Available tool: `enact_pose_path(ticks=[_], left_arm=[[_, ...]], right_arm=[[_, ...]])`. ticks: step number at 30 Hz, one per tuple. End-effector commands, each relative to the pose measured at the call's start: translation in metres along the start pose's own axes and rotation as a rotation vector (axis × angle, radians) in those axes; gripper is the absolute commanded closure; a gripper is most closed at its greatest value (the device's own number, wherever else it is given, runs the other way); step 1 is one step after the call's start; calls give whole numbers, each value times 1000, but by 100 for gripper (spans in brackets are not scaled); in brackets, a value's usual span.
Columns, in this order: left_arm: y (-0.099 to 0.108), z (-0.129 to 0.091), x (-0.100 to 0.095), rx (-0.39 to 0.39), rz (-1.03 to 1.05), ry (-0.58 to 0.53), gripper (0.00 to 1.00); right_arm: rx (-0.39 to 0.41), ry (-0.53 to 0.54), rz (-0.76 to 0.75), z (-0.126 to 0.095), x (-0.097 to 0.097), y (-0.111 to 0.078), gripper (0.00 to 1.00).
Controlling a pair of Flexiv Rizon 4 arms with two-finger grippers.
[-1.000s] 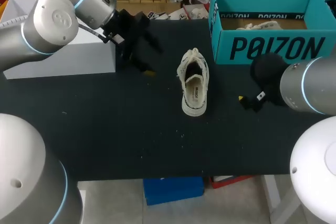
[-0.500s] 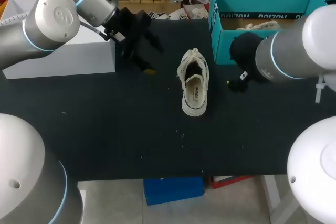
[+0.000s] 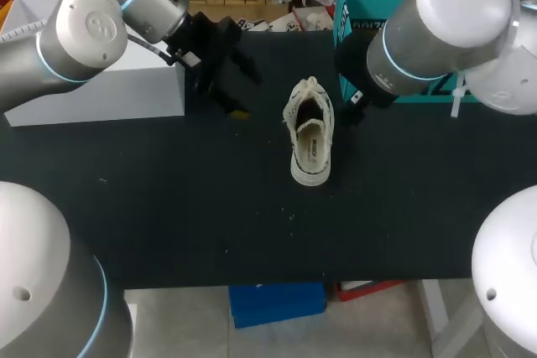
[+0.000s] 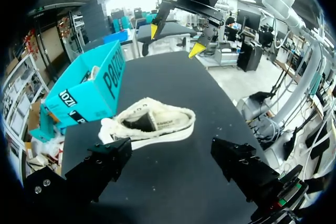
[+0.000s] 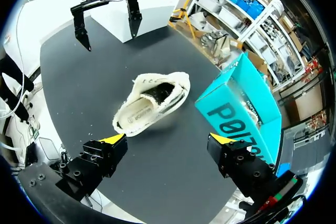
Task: Take the shoe out of the shoebox, open the shoe tongue, remove and reinsert the insole, then place the shoe into the shoebox
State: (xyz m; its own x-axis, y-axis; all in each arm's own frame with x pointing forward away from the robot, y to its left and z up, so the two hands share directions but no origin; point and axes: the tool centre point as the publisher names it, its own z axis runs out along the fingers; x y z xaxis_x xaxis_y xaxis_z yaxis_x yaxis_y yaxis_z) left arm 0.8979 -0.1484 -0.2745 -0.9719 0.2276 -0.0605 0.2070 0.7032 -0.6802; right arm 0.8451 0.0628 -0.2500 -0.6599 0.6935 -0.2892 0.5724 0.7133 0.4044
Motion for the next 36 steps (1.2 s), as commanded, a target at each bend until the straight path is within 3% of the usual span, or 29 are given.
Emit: enact_pose_path(ticks=[1,8,19,25,36], left_arm=[[0,-1,1,-3,0,-1,0],[0,-1,1,-3,0,-1,0],[0,-1,1,-3,0,-1,0],[0,-1,1,-3,0,-1,0],[0,-1,1,-3,0,-1,0]], right_arm=[[3,-4,1,4,2,2,0],[3,-4,1,4,2,2,0],[-22,64,330,20,9,33,0],[77,120,435,32,16,47,0],[172,178,508,52,26,56,0]])
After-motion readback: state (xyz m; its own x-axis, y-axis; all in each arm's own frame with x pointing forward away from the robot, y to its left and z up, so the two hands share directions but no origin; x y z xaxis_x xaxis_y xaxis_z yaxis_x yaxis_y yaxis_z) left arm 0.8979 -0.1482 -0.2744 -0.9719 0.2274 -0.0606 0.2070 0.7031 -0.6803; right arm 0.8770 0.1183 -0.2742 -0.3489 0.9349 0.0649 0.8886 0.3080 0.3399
